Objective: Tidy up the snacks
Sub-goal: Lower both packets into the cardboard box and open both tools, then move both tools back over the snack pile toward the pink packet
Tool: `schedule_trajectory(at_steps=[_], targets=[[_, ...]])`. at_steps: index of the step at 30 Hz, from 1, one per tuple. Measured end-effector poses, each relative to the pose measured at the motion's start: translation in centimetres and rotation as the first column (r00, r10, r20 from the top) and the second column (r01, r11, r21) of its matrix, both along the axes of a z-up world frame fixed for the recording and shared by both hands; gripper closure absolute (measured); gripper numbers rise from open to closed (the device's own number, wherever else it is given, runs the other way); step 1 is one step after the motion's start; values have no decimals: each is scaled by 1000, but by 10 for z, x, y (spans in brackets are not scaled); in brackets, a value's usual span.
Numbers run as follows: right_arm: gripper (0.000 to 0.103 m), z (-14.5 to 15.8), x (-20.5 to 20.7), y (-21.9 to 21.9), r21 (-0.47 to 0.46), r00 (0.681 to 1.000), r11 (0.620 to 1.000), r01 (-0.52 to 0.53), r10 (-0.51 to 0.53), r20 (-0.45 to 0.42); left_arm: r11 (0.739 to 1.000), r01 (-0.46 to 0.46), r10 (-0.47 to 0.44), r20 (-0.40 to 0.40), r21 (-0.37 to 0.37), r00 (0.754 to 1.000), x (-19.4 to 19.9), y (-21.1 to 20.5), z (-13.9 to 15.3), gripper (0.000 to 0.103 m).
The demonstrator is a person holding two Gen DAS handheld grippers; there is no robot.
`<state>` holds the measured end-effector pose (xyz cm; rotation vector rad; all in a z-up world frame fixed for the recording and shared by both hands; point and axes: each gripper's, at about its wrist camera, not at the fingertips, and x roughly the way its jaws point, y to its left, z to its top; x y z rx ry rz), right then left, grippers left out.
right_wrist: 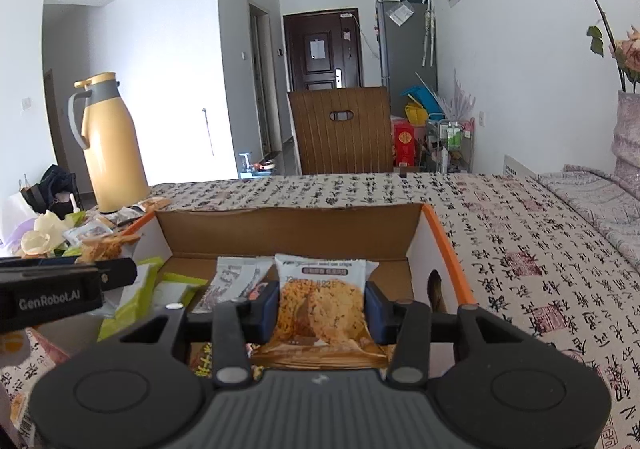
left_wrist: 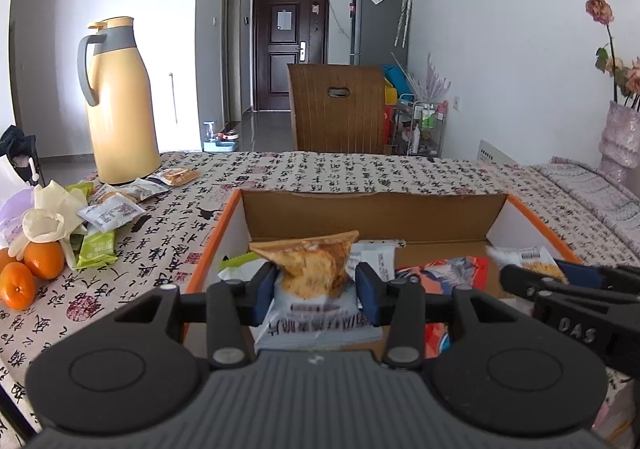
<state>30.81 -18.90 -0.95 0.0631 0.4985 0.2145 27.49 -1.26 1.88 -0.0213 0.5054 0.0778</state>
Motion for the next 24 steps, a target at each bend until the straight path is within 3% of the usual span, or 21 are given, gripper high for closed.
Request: schedule_trajectory(at_steps=[1, 2, 4, 5, 6, 9, 24], targets=[[53, 0, -1, -1, 6, 1000, 1000, 4, -4, 1, 1000, -7, 7, 0, 9, 1000, 0, 0, -1, 51], [44, 0, -1, -2, 10, 1000, 1000, 7, -7, 4, 1000, -13, 13, 2, 11, 1000, 0, 0, -2, 46], [25, 0, -3, -3, 7, 1000, 1000, 16, -16, 8, 1000, -31, 31, 20, 6, 999, -3, 2, -1, 17], [13, 0, -4, -3, 4, 1000, 1000, 18, -18, 11, 999, -39, 39, 34, -1, 999, -6, 3, 0, 13], [8, 0, -4, -2, 2, 1000, 1000, 17, -17, 14, 999, -45, 45, 47, -8, 998, -8, 5, 2, 2], [0, 0, -4, -2, 4, 1000, 1000, 12, -12, 14, 998, -62, 65, 79, -28, 995, -12, 9, 6, 0], [0, 6, -6, -1, -1, 1000, 1000, 19, -19, 20, 996, -75, 79, 86, -48, 993, -14, 11, 12, 0]])
